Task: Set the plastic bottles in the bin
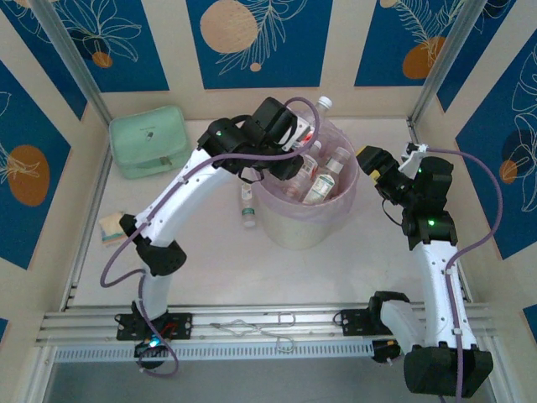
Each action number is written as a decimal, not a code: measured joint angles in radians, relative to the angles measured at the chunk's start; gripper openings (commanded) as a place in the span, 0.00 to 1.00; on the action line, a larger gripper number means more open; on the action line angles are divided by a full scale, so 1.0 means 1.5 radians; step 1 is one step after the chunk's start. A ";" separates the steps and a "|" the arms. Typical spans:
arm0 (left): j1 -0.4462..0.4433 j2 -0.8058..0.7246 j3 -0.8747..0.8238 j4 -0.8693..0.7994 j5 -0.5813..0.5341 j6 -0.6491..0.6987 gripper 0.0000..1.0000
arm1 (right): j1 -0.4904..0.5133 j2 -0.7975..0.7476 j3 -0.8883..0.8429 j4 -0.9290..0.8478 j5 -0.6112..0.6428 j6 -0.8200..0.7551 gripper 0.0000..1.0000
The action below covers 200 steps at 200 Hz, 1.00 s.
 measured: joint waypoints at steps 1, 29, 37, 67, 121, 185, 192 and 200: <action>0.000 0.000 -0.001 -0.001 0.001 0.000 0.49 | 0.000 0.000 0.000 0.000 0.000 0.000 0.89; 0.000 -0.009 -0.018 -0.002 0.009 0.003 0.76 | 0.000 0.005 0.000 0.000 0.000 -0.001 0.89; 0.000 -0.013 -0.024 0.000 0.014 -0.001 0.78 | 0.000 0.006 0.000 0.000 0.000 -0.001 0.89; 0.000 -0.037 -0.047 0.018 0.035 -0.003 0.80 | 0.000 0.010 0.000 0.000 0.000 -0.002 0.89; 0.000 -0.058 -0.049 0.075 0.031 -0.002 0.65 | 0.000 0.013 0.000 0.001 -0.001 -0.003 0.89; -0.013 -0.026 -0.047 0.141 0.025 -0.003 0.52 | 0.003 -0.012 0.000 0.007 -0.003 -0.022 0.88; -0.014 -0.020 -0.044 0.149 0.025 -0.002 0.51 | 0.005 -0.013 0.000 0.009 -0.003 -0.023 0.88; -0.016 -0.013 -0.040 0.159 0.024 -0.005 0.50 | 0.005 -0.013 0.000 0.010 -0.003 -0.025 0.88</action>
